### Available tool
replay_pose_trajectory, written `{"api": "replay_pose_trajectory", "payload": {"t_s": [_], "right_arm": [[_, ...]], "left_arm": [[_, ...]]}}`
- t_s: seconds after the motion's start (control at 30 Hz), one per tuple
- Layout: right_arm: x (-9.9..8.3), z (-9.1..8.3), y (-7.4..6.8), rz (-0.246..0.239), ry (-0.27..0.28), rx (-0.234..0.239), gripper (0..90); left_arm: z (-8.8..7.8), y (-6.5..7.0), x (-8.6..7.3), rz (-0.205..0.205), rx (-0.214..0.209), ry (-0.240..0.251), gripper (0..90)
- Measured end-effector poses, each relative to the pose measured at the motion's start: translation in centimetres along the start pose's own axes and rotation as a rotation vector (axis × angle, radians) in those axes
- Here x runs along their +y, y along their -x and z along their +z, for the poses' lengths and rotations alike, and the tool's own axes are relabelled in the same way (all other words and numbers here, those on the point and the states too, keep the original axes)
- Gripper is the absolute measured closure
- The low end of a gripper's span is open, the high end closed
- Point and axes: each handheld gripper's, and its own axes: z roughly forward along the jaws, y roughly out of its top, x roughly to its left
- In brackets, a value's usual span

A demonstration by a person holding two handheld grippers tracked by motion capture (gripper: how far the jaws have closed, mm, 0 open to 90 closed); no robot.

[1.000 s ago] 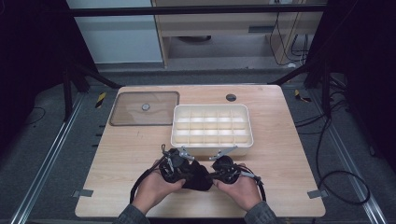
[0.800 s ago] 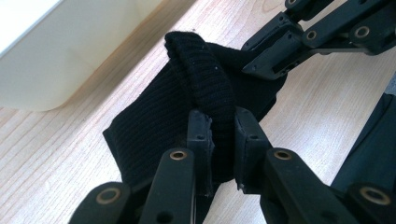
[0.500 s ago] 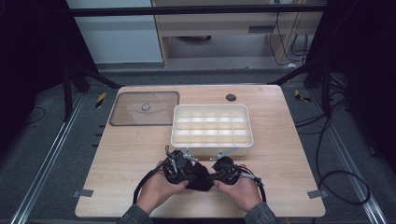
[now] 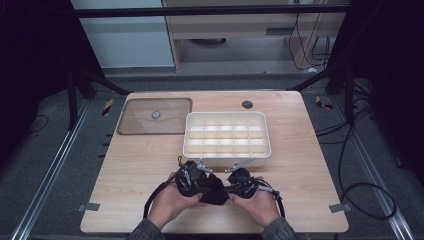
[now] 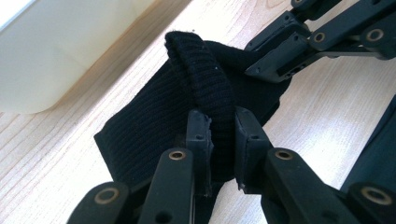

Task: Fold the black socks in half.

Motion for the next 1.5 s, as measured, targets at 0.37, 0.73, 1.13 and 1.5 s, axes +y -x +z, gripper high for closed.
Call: {"api": "replay_pose_trajectory", "payload": {"t_s": [0.37,0.73,1.13,1.5], "right_arm": [[-0.1,0.0,0.1,-0.002,0.001,0.002,81.9],[-0.4,0.1,0.3,0.012,0.003,-0.001,78.5],[-0.7,0.1,0.7,0.029,0.003,-0.002,76.3],[-0.9,0.1,0.8,0.030,0.000,-0.006,75.7]], "left_arm": [[0.8,0.1,0.1,0.006,0.010,-0.022,77.8],[0.9,0.3,0.0,-0.021,-0.015,0.009,73.1],[0.8,1.1,0.5,-0.021,-0.060,0.037,70.3],[0.4,1.6,0.8,-0.015,-0.072,0.066,68.8]]}}
